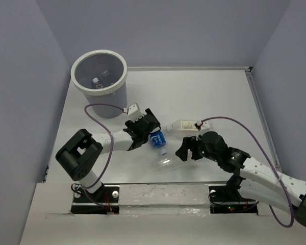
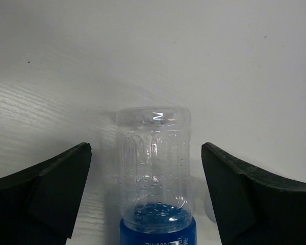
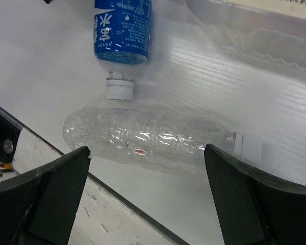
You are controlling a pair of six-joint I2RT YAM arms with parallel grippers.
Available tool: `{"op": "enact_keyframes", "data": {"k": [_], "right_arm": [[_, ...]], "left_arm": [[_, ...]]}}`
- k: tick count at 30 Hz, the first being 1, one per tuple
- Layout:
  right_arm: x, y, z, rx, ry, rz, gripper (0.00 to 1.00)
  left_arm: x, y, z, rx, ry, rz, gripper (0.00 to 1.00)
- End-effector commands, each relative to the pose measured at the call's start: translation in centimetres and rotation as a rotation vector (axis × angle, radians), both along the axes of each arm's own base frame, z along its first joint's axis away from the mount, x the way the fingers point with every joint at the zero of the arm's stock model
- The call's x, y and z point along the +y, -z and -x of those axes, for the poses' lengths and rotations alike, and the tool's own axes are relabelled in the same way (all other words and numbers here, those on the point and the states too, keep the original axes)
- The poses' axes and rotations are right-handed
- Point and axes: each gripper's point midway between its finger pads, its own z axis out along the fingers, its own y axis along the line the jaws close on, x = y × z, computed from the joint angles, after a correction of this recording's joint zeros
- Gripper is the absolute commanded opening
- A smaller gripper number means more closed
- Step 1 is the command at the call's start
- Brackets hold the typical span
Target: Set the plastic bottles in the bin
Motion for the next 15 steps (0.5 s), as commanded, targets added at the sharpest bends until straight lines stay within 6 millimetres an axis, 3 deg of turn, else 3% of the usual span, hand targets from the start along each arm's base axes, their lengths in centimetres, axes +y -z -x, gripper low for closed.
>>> {"op": "enact_keyframes", "data": {"k": [1, 5, 15], "right_arm": [[-0.6, 0.3, -0.3, 0.03, 0.094, -0.016, 0.98], [-1.3, 0.6, -0.7, 0.028, 0.137, 0.005, 0.99], [-3.5, 3.5, -0.8, 0.108, 0.303, 0.051, 1.0]], "left_arm": [[-0.1, -0.3, -0.8, 0.003, 0.03, -0.088, 0.99], [-0.8, -0.3, -1.1, 0.006, 0.062, -0.106, 0.99], [-1.3, 1.1, -2.3, 0.033, 0.073, -0.124, 0.96]]}}
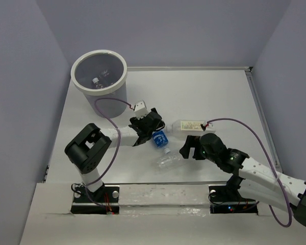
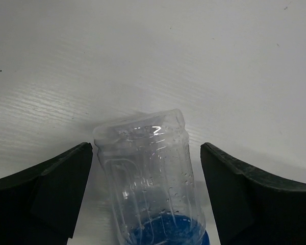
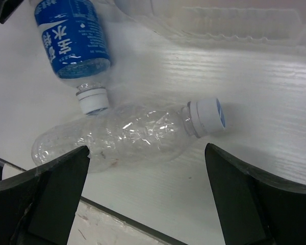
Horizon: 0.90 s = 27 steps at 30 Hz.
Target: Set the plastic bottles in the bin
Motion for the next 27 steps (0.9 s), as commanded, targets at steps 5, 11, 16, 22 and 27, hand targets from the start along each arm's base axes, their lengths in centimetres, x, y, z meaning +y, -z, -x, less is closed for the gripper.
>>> {"op": "enact_keyframes", "data": {"k": [5, 11, 16, 22, 27], "right_arm": [[-1.4, 1.7, -0.3, 0.037, 0.134, 0.012, 1.0], [0.0, 0.7, -1.3, 0.028, 0.181, -0.089, 1.0], [1.8, -0.1, -1.8, 0.025, 0.172, -0.199, 1.0], [3.5, 1.9, -2.6, 0.078, 0.185, -0.22, 1.0], [3.7, 2.9, -3.6, 0.076, 0.224, -0.2, 1.0]], "left_arm": [[0.0, 0.5, -1.3, -0.007, -0.008, -0.007, 0.88], [2.1, 0.8, -0.6, -0.012, -0.05, -0.044, 0.54], [3.2, 0.1, 0.1, -0.02, -0.053, -0.053, 0.43], [4.7, -1.5, 1.0, -0.044, -0.067, -0.069, 0.38], [6.2, -5.3, 1.2, -0.117, -0.098, -0.076, 0.38]]}}
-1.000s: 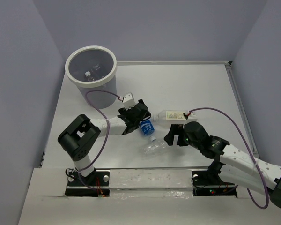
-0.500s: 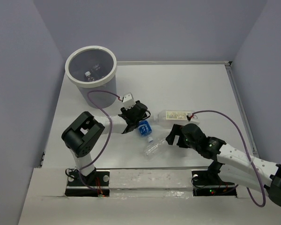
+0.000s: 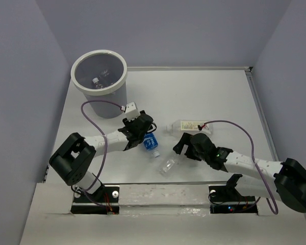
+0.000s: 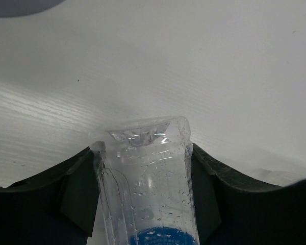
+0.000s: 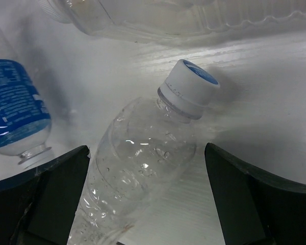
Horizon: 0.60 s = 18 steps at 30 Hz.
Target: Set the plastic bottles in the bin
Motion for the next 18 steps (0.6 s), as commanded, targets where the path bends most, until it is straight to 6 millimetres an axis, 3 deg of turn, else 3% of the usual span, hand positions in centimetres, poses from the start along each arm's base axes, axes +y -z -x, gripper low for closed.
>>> {"op": "enact_keyframes", "data": {"k": [1, 3, 6, 9, 12, 14, 17, 18], "right_arm": [[1.5, -1.3, -1.9, -0.063, 0.048, -0.066, 0.99], [1.3, -0.7, -2.1, -0.057, 0.054, -0.044, 0.97], [1.3, -0.3, -2.0, -0.051, 0.06, -0.044, 0.87], [0.9, -0.5, -1.6, -0.064, 0.065, -0.075, 0.68], [0.2, -0.7, -1.1, -0.086, 0.054, -0.077, 0.55], [0.1, -1.6, -0.9, -0.114, 0.044, -0.102, 0.52], [-0.1, -2.8, -0.6, -0.153, 0.033, -0.14, 0.49], [-0.4, -2.8, -0.4, -0.164, 0.029, -0.143, 0.48]], "left_arm": [[2.5, -6.2, -0.5, -0.145, -0.076, -0.008, 0.38], [2.9, -8.1, -0.3, -0.171, -0.073, -0.009, 0.38], [3.5, -12.7, 0.0, -0.253, -0.065, 0.027, 0.37], [4.8, -19.5, 0.4, -0.384, -0.079, 0.068, 0.37], [6.1, -25.6, 0.3, -0.487, -0.111, 0.06, 0.37], [7.0, -28.4, 0.1, -0.531, -0.147, 0.045, 0.37], [9.1, -35.8, -0.3, -0.656, -0.209, 0.091, 0.37], [9.8, -37.2, -0.4, -0.685, -0.224, 0.091, 0.37]]}}
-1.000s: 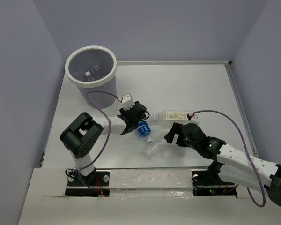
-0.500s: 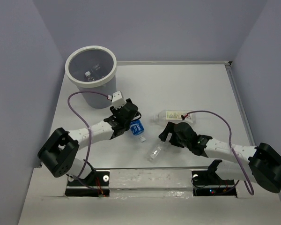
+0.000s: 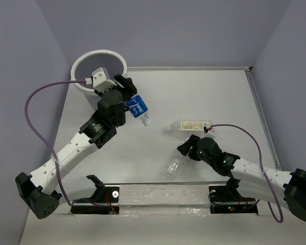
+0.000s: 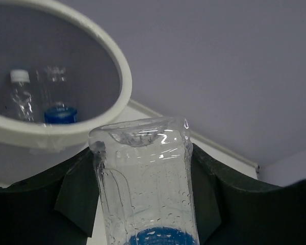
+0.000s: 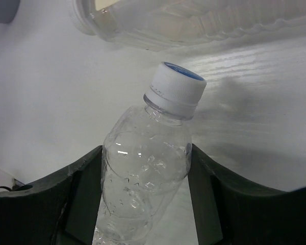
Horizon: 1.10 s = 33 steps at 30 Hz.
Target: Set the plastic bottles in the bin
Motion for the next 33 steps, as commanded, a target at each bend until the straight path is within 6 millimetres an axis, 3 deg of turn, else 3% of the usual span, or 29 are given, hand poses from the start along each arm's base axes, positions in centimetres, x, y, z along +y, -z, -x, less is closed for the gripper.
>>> {"op": "enact_keyframes", "data": {"k": [1, 3, 4, 5, 7, 8, 9, 10, 11, 12, 14, 16, 20, 21, 22, 25, 27, 28, 30, 33], "right_arm": [[0.0, -2.5, -0.4, -0.116, -0.006, -0.056, 0.48], [-0.2, -4.0, -0.4, -0.165, -0.013, -0.082, 0.48], [-0.4, -4.2, -0.3, -0.177, -0.021, -0.073, 0.48], [-0.4, -5.0, -0.3, -0.199, -0.027, -0.085, 0.48], [-0.5, -5.4, -0.2, -0.214, -0.041, -0.076, 0.48], [-0.3, -5.6, 0.0, -0.217, -0.052, -0.081, 0.48], [-0.2, -5.7, 0.0, -0.218, -0.061, -0.083, 0.48], [0.0, -5.8, 0.3, -0.219, -0.08, -0.091, 0.48], [0.1, -5.7, 0.4, -0.216, -0.088, -0.092, 0.48], [0.2, -5.8, 0.5, -0.215, -0.094, -0.098, 0.48], [0.5, -5.8, 0.7, -0.211, -0.11, -0.107, 0.48], [0.6, -6.0, 0.7, -0.216, -0.118, -0.113, 0.48], [1.2, -7.3, 0.6, -0.247, -0.148, -0.113, 0.48], [1.4, -8.2, 0.4, -0.263, -0.156, -0.119, 0.48], [1.6, -8.6, 0.4, -0.27, -0.163, -0.121, 0.48], [2.2, -10.4, 0.5, -0.293, -0.206, -0.119, 0.48], [2.6, -11.7, 0.6, -0.319, -0.225, -0.131, 0.48], [2.7, -13.3, 0.4, -0.351, -0.226, -0.144, 0.48], [2.9, -14.9, 0.1, -0.384, -0.225, -0.153, 0.48], [3.6, -17.7, -1.0, -0.455, -0.228, -0.149, 0.48]], "left_arm": [[5.5, -9.3, -0.3, -0.177, -0.181, -0.027, 0.37], [8.5, -12.4, -1.0, -0.249, -0.277, -0.015, 0.37], [10.5, -12.2, -2.5, -0.229, -0.347, -0.06, 0.37], [11.7, -13.7, -2.9, -0.247, -0.379, -0.055, 0.37], [13.1, -13.0, -5.3, -0.213, -0.435, -0.107, 0.37], [15.4, -13.9, -5.9, -0.221, -0.501, -0.123, 0.37], [16.3, -14.1, -6.5, -0.217, -0.531, -0.134, 0.37], [16.9, -13.3, -8.1, -0.191, -0.554, -0.155, 0.38], [17.8, -14.5, -8.5, -0.211, -0.581, -0.146, 0.38], [19.3, -13.6, -9.9, -0.179, -0.624, -0.175, 0.38], [20.7, -14.9, -10.7, -0.187, -0.663, -0.177, 0.38], [22.0, -14.1, -12.3, -0.155, -0.696, -0.209, 0.38], [23.0, -13.2, -13.5, -0.146, -0.762, -0.284, 0.43], [23.1, -12.1, -13.8, -0.125, -0.773, -0.303, 0.46], [23.1, -11.6, -14.0, -0.12, -0.779, -0.315, 0.51], [23.3, -10.2, -14.9, -0.094, -0.787, -0.366, 0.79], [23.1, -9.8, -15.2, -0.093, -0.777, -0.361, 0.9], [22.6, -10.3, -15.1, -0.115, -0.743, -0.351, 0.98], [22.0, -10.6, -14.9, -0.142, -0.704, -0.327, 0.99], [20.5, -13.2, -13.6, -0.212, -0.639, -0.284, 0.99]]}}
